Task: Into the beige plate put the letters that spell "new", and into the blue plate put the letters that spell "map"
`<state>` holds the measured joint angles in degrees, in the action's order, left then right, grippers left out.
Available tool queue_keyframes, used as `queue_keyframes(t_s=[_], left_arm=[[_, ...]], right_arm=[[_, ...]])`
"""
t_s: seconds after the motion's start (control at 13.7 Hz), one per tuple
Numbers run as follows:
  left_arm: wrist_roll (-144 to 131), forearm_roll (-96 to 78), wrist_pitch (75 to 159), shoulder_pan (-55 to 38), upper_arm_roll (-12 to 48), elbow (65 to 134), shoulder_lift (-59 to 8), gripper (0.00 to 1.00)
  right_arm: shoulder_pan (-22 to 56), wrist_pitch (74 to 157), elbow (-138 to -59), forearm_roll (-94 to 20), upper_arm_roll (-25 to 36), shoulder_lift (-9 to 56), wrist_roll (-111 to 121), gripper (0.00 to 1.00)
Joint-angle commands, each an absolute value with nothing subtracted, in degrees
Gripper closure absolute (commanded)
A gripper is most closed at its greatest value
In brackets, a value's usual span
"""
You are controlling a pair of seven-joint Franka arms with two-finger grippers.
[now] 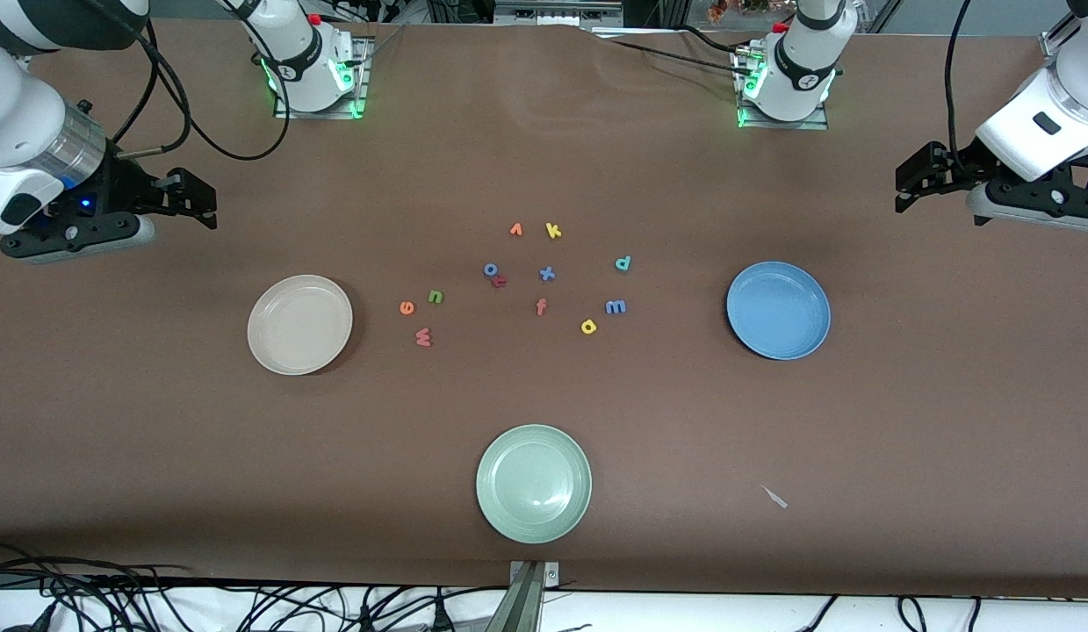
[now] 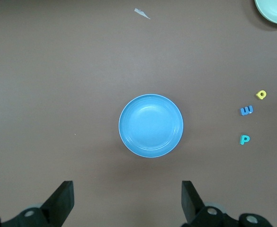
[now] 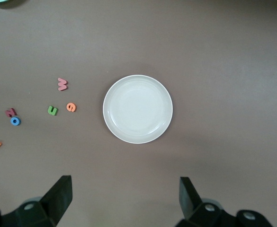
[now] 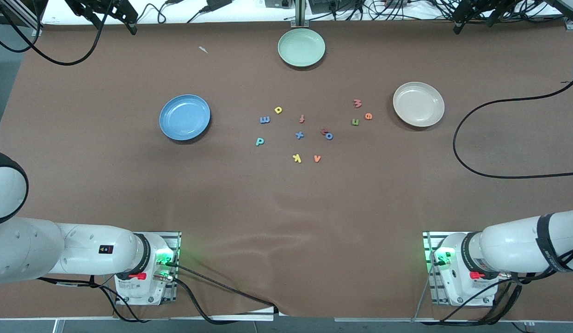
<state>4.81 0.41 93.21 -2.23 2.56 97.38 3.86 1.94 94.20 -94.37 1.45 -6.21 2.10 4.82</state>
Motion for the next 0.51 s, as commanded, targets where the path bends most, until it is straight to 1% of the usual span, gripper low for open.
queue_keyframes(t_s=[0.0, 0.44], left_arm=[[5.2, -0.2, 91.9, -2.0, 2.8, 95.8, 3.2, 0.00], [5.9, -0.4, 91.9, -2.1, 2.8, 94.7, 2.3, 0.00]], right_arm=[[2.1, 94.0, -93.9, 1.9, -6.2, 2.0, 5.1, 0.00], [2.1, 94.0, -93.9, 2.2, -6.2, 2.2, 5.2, 0.00]])
